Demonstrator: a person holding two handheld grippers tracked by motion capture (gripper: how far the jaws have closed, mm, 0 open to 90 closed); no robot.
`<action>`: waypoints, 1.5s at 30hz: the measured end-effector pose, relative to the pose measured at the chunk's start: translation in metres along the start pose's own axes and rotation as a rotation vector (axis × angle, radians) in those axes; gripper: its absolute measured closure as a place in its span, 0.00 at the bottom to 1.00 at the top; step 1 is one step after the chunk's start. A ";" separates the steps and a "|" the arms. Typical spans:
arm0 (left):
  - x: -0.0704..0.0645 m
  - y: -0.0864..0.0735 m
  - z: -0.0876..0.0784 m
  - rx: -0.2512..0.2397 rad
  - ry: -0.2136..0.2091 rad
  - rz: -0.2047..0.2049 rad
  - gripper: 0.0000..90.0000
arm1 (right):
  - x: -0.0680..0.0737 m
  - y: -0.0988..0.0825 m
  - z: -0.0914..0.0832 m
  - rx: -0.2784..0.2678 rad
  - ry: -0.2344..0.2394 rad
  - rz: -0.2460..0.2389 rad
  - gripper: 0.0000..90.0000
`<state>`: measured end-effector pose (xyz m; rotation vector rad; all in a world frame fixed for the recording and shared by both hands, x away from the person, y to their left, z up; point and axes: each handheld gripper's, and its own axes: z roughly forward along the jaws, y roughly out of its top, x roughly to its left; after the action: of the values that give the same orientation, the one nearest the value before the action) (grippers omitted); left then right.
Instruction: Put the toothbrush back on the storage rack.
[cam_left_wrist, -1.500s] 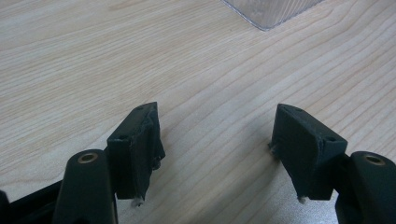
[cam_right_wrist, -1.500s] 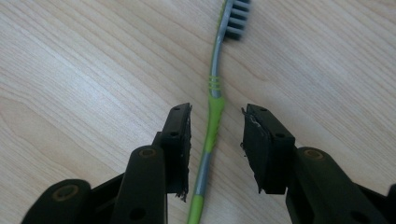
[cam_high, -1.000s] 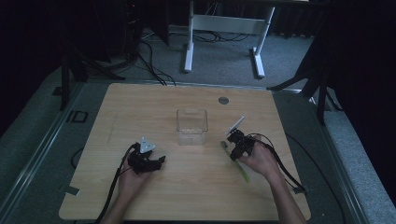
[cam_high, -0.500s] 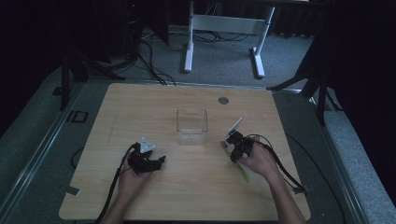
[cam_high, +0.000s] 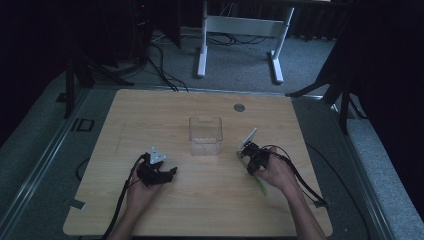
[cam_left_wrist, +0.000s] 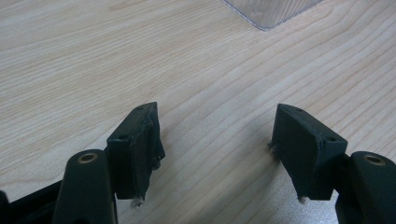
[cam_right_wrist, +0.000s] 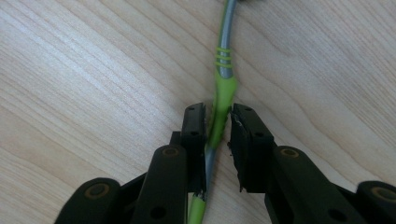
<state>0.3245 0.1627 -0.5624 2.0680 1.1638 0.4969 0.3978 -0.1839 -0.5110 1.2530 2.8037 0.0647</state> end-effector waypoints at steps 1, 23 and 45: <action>0.000 0.000 0.000 0.000 0.000 0.000 0.36 | 0.000 0.000 0.000 -0.001 -0.001 -0.001 0.85; 0.000 0.000 0.000 0.000 0.000 0.000 0.36 | 0.004 0.003 0.005 0.026 -0.032 -0.016 0.90; 0.000 0.000 0.000 0.000 0.000 0.000 0.36 | 0.001 -0.002 0.001 -0.013 -0.018 -0.008 0.92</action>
<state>0.3245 0.1626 -0.5624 2.0678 1.1634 0.4966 0.3958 -0.1841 -0.5125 1.2331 2.7886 0.0701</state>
